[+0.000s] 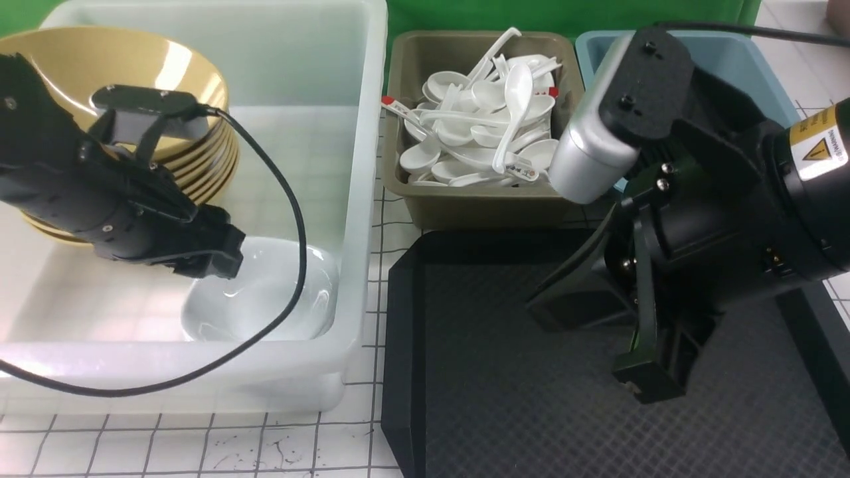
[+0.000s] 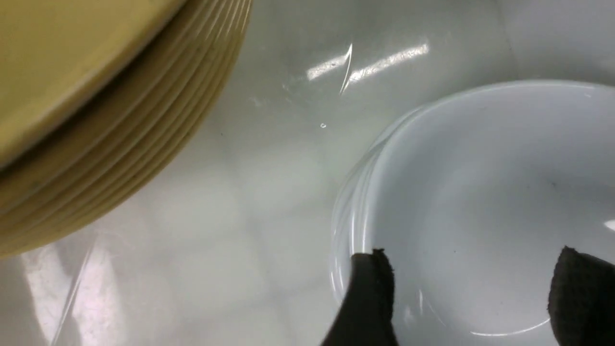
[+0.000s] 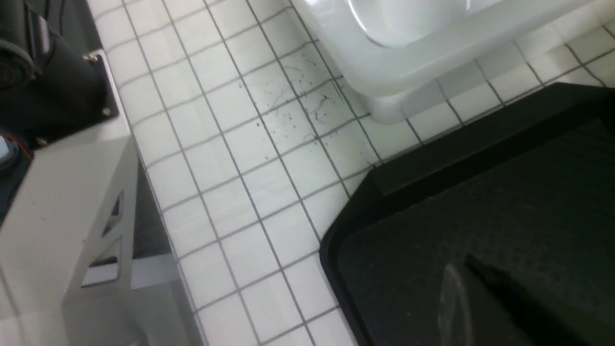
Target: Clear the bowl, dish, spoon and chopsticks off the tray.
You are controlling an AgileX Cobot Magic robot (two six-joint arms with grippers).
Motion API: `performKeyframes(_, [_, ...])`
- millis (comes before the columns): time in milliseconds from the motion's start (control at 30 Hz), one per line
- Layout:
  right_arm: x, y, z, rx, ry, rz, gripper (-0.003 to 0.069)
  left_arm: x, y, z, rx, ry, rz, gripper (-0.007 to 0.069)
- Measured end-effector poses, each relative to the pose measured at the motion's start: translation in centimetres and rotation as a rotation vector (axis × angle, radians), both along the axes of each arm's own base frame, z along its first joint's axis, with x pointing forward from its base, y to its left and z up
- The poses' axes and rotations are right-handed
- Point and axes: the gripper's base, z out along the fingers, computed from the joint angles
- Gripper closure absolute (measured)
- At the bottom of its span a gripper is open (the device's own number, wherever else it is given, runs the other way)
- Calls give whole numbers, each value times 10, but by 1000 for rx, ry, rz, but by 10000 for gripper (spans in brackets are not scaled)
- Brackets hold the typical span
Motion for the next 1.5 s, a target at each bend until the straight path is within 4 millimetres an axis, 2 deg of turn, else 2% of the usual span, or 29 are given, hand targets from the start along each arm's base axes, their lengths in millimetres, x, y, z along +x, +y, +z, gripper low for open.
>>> performKeyframes(100, [1,-4,-2,-54,-11,-6,603,-4,0,16,-3,11,-6,125])
performKeyframes(233, [2,-16,-2,-165,-25,-66,601,-20,2,41,-5,53,18,140])
performKeyframes(400, [-11,-41,11,-213,-95,-174,595,-60,18,55,108,21,85,320])
performKeyframes(433, [-17,-46,12,-200,-114,-183,593,-70,22,57,125,-15,108,382])
performKeyframes(600, [-37,-62,4,-123,-171,-220,590,-109,30,49,138,-152,143,580])
performKeyframes(667, [-48,-72,-7,-61,-206,-247,589,-132,31,40,108,-231,147,620])
performKeyframes(733, [-58,-78,-18,20,-232,-274,587,-150,31,32,71,-308,152,631])
performKeyframes(800, [-65,-82,-23,83,-251,-285,587,-160,31,24,56,-338,154,632])
performKeyframes(967, [-86,-95,-29,318,-356,-328,583,-191,33,5,6,-553,161,636])
performKeyframes(1100, [-88,-98,-27,412,-419,-353,580,-205,35,-7,-30,-744,164,637])
performKeyframes(1233, [-88,-98,-27,425,-429,-357,573,-211,35,-16,-48,-837,165,637])
performKeyframes(1500, [-87,-98,-28,426,-431,-357,569,-214,35,-26,-60,-833,174,637])
